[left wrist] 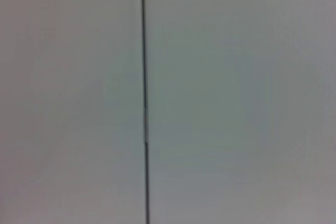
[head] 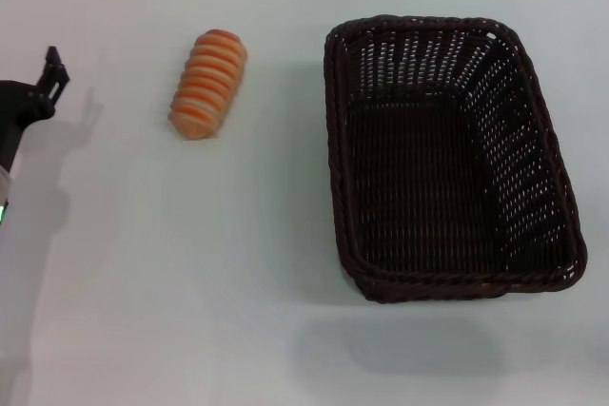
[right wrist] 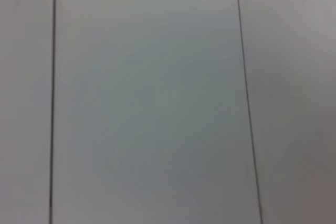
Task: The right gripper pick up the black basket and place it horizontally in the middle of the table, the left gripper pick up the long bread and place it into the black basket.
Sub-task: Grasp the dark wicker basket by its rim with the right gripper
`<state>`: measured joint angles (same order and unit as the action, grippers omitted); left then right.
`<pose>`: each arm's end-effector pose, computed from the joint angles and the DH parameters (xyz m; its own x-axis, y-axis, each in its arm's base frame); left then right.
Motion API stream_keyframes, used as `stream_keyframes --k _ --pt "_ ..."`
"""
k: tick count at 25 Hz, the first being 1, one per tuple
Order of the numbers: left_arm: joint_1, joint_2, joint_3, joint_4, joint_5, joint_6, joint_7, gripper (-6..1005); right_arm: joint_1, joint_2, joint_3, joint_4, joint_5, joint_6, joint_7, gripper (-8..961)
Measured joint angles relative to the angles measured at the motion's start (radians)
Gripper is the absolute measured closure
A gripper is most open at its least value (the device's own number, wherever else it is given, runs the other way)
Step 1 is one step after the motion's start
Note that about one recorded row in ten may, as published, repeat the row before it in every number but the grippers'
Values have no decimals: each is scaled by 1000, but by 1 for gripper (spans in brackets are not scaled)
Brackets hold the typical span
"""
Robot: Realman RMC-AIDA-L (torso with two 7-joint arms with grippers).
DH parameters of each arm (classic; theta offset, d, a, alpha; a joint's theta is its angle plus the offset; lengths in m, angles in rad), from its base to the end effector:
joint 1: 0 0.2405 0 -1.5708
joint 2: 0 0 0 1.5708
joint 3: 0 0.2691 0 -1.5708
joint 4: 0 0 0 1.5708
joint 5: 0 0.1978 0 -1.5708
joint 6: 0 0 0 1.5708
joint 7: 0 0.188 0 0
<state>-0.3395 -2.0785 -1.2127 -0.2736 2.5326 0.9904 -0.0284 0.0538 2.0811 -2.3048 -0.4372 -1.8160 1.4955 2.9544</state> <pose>-0.3628 0.3656 -0.0036 0.7448 0.0523 0.6653 0.6655 0.0162 -0.7462 0.3963 0.2407 0.0660 0.7518 0.1974 -0.6291 -0.6304 0.4951 -0.5979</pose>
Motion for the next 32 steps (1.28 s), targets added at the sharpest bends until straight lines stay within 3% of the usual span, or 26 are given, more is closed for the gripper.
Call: stream_keyframes --k 9,10,11,14,15,16,18,19,20,22,23,24,25,26,29,30,31,32 --pt "-12 0 8 10 0 -16 3 153 -11 -20 -6 -57 -70 -13 0 133" --pt "-14 0 4 10 0 -18 3 153 -34 -43 -8 -126 -83 -39 0 133" --pt "-14 0 -1 9 0 -23 3 153 -34 -43 -8 -126 -83 -39 0 133" --pt "-14 1 -6 5 0 -26 -2 153 -113 -151 -16 -365 -153 -201 0 133" --pt "-14 1 -6 5 0 -26 -2 152 -172 -232 -9 -563 -200 -345 0 133" --pt "-14 1 -6 5 0 -26 -2 152 -172 -232 -9 -563 -200 -345 0 133" --pt "-19 3 -20 10 0 -28 -4 152 -222 -293 24 -731 -239 -494 -4 133" --pt "-19 3 -21 10 0 -29 -3 152 -245 -314 54 -809 -266 -583 -9 134" --pt "-20 3 -21 10 0 -29 -2 152 -269 -321 103 -881 -302 -684 -11 134" --pt "-23 3 -21 11 0 -29 0 152 -310 -298 227 -1009 -398 -951 -14 134" --pt "-24 3 -21 11 0 -29 1 152 -322 -273 297 -1067 -440 -1088 -14 134" --pt "-25 3 -21 10 0 -29 2 153 -330 -243 372 -1126 -486 -1247 -14 134" --pt "-28 4 -23 10 0 -29 2 153 -323 -173 508 -1225 -561 -1568 -19 134" --pt "-28 4 -23 10 0 -29 2 153 -323 -173 508 -1225 -561 -1568 -19 134" --pt "-30 4 -32 12 0 -29 2 153 -285 -74 656 -1305 -605 -1923 -95 134" --pt "-31 5 -33 12 0 -29 -1 153 -259 -23 710 -1325 -606 -2070 -176 132" --pt "-31 5 -33 12 0 -29 -1 153 -259 -23 710 -1325 -606 -2070 -176 131" --pt "-33 5 -33 12 0 -29 -2 153 -246 -10 719 -1330 -602 -2117 -207 129"
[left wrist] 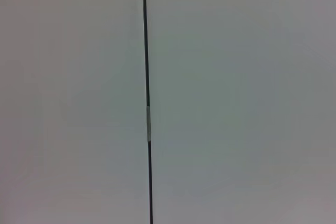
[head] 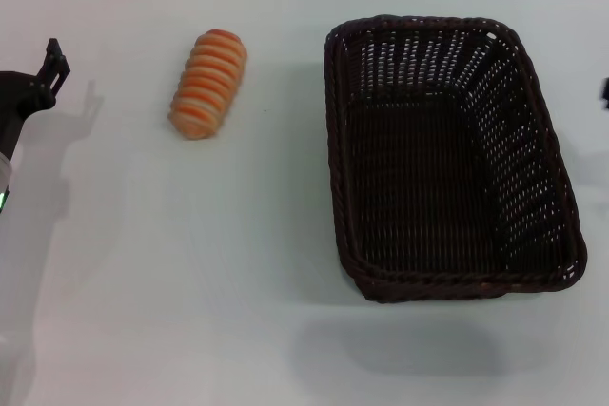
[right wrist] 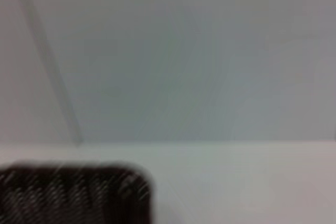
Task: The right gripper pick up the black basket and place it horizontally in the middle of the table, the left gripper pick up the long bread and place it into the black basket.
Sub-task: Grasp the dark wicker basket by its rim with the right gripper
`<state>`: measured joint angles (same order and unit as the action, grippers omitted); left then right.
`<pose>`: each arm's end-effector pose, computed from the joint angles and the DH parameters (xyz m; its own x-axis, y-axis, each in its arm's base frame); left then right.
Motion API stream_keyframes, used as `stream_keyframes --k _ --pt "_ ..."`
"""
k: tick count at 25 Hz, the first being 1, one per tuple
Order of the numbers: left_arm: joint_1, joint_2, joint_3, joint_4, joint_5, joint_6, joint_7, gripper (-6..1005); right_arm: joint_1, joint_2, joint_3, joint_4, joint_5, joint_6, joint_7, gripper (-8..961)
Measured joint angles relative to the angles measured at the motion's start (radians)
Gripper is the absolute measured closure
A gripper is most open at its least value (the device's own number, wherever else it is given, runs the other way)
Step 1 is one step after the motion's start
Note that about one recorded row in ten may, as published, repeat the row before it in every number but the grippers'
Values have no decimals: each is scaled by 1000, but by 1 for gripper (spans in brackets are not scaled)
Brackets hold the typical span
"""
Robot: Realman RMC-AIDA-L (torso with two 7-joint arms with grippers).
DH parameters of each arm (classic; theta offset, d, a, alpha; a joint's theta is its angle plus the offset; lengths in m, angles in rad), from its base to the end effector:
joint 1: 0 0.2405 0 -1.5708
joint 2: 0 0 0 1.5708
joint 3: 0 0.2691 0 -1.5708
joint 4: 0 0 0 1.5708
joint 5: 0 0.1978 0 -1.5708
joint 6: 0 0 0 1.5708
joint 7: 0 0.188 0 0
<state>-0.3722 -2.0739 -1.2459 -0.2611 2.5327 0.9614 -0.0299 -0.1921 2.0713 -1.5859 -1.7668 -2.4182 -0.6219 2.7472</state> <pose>-0.3630 0.3764 0.0012 0.7426 0.0598 0.6671 0.6666 0.0314 -0.7448 0.2741 0.3122 0.0371 0.6136 -0.4979 -0.6129 -0.7607 -0.1643 -0.6280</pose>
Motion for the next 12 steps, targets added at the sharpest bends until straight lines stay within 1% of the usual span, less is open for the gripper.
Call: stream_keyframes --k 1,3,5,12 --pt "-2 0 0 1 0 0 0 153 14 6 0 -3 7 -32 -18 129" --pt "-5 0 0 2 0 -3 0 153 41 1 -5 -4 30 -71 -28 129" --pt "-6 0 0 3 0 -7 2 153 66 0 -4 -1 48 -104 -37 129" --pt "-8 0 0 4 0 -10 3 152 108 2 0 36 51 -132 -48 128"
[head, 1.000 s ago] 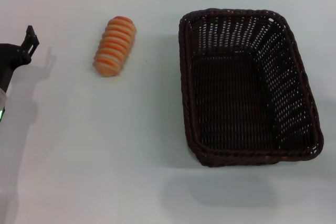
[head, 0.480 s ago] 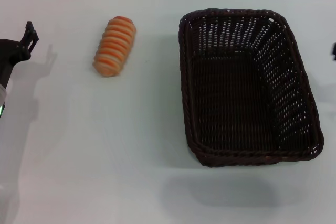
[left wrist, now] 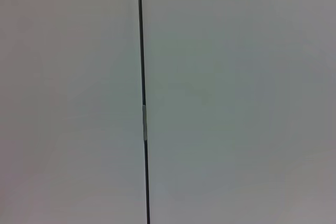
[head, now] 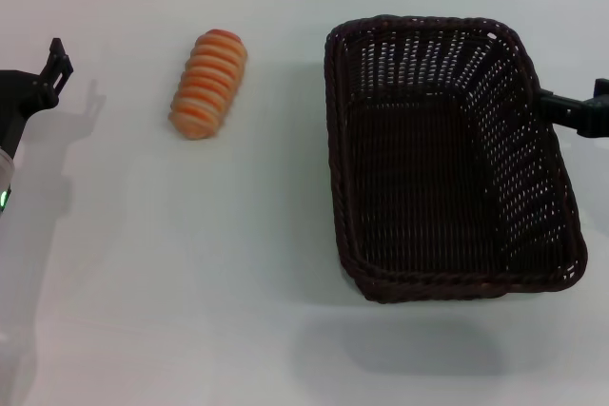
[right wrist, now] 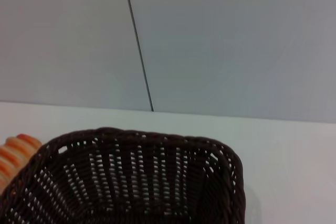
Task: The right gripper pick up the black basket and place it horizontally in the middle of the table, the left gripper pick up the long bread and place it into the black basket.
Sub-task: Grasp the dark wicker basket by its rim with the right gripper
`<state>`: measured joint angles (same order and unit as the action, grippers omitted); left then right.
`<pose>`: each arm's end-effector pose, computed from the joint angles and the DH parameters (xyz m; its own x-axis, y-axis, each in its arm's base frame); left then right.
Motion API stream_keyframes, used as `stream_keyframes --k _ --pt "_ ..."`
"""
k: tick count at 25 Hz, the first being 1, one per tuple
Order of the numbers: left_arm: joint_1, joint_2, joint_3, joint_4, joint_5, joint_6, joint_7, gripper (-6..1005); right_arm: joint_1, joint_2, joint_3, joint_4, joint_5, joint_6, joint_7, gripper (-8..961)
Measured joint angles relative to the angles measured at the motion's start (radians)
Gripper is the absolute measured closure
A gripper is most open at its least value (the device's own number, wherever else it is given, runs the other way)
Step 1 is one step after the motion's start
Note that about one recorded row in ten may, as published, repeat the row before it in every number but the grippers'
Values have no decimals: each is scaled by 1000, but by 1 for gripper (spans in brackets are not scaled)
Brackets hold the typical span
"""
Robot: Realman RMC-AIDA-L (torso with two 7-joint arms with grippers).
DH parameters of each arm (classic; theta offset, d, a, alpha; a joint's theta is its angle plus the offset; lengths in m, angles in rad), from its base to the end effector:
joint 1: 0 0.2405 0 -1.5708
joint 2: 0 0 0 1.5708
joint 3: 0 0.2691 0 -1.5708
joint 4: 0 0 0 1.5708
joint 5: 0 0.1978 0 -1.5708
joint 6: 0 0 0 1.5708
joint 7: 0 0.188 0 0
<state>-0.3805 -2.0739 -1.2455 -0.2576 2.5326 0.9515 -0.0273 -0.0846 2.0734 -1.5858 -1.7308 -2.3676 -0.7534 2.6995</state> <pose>-0.3622 0.3788 -0.0001 0.7451 0.0666 0.6636 0.6635 0.0269 -0.7477 0.2511 0.3238 0.0095 0.6380 -0.5458 -0.5432 -0.7549 -0.3043 -0.5810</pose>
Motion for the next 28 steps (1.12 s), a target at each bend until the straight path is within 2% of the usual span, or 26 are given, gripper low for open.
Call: stream_keyframes --k 7,10,11,16,23,28 --pt "2 0 0 0 0 -3 -3 152 42 1 11 68 1 -7 -3 146" --pt "2 -1 0 1 0 -7 -5 153 100 -1 14 150 1 -1 -9 171" --pt "0 -1 0 2 0 -12 -6 153 139 -1 14 205 1 -1 -17 180" --pt "-3 0 0 0 0 -14 -6 153 191 -1 18 282 1 -3 -18 222" --pt "-13 0 0 1 0 -15 -7 152 195 3 14 313 2 46 -77 282" --pt "-26 0 0 2 0 -20 -7 153 211 2 4 338 3 91 -95 428"
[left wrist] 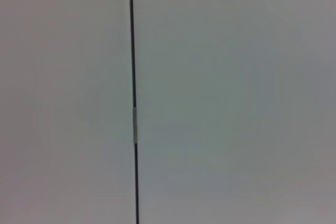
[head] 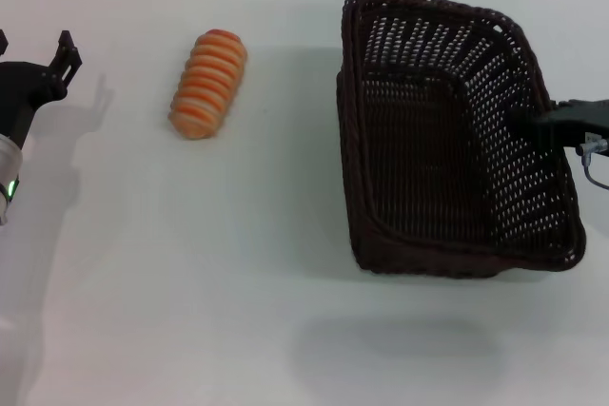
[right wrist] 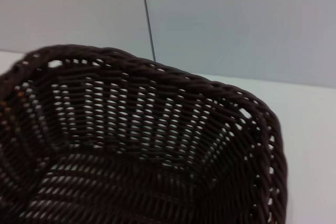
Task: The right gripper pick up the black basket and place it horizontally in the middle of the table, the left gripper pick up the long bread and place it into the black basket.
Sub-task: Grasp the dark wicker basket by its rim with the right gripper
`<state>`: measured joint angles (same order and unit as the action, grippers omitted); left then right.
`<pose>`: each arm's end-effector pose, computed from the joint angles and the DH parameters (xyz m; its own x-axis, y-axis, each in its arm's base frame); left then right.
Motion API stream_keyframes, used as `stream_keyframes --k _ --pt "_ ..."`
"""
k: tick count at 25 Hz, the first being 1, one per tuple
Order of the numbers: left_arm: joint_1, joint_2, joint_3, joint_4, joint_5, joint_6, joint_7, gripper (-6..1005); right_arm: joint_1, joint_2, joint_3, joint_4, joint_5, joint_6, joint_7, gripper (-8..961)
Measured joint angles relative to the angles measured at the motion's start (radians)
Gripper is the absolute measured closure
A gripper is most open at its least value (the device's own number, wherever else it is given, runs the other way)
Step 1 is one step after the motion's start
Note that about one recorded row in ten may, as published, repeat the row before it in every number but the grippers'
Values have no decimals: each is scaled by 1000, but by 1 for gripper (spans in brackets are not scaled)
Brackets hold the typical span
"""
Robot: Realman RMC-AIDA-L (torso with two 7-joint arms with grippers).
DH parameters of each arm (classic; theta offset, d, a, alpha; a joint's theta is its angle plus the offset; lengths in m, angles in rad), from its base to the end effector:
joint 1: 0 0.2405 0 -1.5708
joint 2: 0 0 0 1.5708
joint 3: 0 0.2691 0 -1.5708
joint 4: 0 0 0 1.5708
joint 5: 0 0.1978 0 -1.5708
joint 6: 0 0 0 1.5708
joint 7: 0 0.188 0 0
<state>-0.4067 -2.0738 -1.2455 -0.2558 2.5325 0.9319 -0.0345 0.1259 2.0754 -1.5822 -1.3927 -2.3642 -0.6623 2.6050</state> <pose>-0.3556 0.3876 -0.0025 0.7413 0.0679 0.6677 0.6686 0.0112 -0.7435 0.2759 0.3625 -0.0327 0.6726 -0.5907 -0.4457 -0.7129 -0.3560 -0.6041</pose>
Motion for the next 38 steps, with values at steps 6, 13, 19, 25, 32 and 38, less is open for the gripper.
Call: stream_keyframes --k 6,13,19,25,32,38 --pt "-10 0 0 0 0 -22 -1 153 -2 -2 -25 -46 13 4 -65 539" --pt "-9 -1 0 -3 0 -26 -1 152 8 -4 5 -122 203 -129 -275 650" --pt "-1 -2 -2 -7 -19 -28 -1 152 57 -5 115 -167 369 -372 -411 713" --pt "0 -1 -2 -7 -31 -27 -1 152 142 -7 259 -167 451 -590 -468 751" --pt "0 -2 -2 -5 -37 -27 -1 152 267 -8 350 -81 488 -783 -507 751" --pt "3 -5 -2 -12 -38 -27 -2 153 344 -6 367 -19 495 -869 -536 752"
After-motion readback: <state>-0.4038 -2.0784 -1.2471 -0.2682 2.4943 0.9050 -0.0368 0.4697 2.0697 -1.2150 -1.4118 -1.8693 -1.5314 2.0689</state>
